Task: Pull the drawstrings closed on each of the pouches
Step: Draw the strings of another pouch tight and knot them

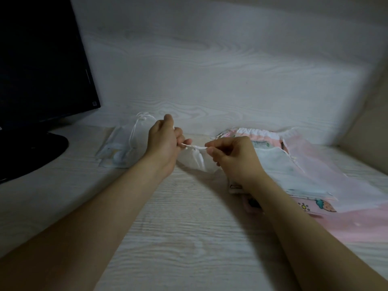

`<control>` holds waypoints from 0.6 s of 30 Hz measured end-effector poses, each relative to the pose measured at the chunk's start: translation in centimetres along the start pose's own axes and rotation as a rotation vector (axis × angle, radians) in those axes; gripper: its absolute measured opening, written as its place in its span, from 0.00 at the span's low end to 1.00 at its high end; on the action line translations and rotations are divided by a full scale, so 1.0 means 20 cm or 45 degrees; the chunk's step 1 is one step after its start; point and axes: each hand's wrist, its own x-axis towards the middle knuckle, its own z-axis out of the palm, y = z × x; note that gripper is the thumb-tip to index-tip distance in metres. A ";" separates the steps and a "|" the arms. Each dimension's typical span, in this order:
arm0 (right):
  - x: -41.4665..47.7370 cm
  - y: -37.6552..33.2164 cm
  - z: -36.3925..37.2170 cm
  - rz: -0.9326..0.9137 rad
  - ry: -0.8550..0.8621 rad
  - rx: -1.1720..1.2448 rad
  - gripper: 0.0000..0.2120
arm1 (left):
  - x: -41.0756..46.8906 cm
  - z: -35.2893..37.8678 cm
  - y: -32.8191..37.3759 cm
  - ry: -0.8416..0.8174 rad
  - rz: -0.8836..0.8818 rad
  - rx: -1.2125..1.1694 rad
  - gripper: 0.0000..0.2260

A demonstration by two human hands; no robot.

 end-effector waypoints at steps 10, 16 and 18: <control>-0.02 -0.04 0.02 -0.109 -0.018 -0.595 0.08 | 0.06 -0.04 -0.01 0.125 0.138 0.247 0.17; -0.02 -0.05 0.05 -0.070 0.075 -0.565 0.07 | 0.08 -0.06 -0.01 0.189 0.284 0.406 0.16; -0.02 -0.05 0.06 -0.115 0.106 -0.492 0.06 | 0.07 -0.07 -0.03 0.124 0.399 0.577 0.13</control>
